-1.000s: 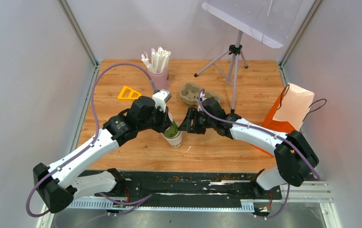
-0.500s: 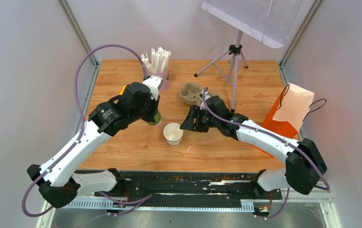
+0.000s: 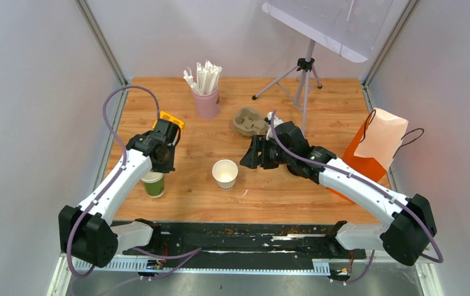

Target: Pack the takeout coffee

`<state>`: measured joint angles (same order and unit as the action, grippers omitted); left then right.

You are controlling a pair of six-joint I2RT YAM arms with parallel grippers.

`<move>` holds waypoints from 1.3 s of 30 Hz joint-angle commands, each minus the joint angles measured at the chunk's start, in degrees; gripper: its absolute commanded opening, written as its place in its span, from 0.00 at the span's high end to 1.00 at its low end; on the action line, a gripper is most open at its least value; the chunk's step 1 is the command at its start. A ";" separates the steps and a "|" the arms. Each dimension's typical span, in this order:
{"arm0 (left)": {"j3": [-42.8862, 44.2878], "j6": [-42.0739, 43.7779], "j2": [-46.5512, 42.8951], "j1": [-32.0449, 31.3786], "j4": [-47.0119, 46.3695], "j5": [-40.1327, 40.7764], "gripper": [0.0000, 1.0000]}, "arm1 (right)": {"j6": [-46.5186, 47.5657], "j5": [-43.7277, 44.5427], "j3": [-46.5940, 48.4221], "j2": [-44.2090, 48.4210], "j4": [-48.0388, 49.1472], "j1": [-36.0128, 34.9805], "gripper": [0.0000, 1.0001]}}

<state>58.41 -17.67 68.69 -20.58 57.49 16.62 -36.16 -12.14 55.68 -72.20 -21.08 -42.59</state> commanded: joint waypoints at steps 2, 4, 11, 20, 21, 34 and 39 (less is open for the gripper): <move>-1.44 -2.05 -0.62 1.82 -5.07 -0.22 0.99 | 4.87 4.56 2.39 3.32 -3.39 -0.27 0.39; -2.52 -2.39 -0.48 2.06 -6.37 -1.11 0.97 | 5.47 4.70 2.42 3.74 -3.98 -0.25 0.39; -8.47 -5.56 -3.05 2.56 -12.12 -2.83 0.95 | 6.21 6.73 2.15 5.40 -4.63 -0.26 0.39; -7.01 -5.38 -7.55 2.51 -10.55 -4.35 0.85 | 6.65 11.21 4.83 6.21 -10.32 -0.25 0.39; -6.46 -4.86 -8.25 2.55 -10.04 -4.39 0.92 | 6.68 11.78 4.83 6.39 -10.67 -0.26 0.39; -4.93 -2.88 -11.99 2.56 -11.84 -6.43 0.88 | 6.93 16.50 3.47 8.18 -11.86 -0.15 0.38; -4.18 -1.96 -10.86 2.56 -11.13 -9.96 0.71 | 7.88 19.17 3.64 8.40 -14.42 -0.02 0.36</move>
<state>51.55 -20.99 57.49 -18.33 47.31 9.89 -29.82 3.18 58.00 -65.36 -33.67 -42.57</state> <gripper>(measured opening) 0.211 0.630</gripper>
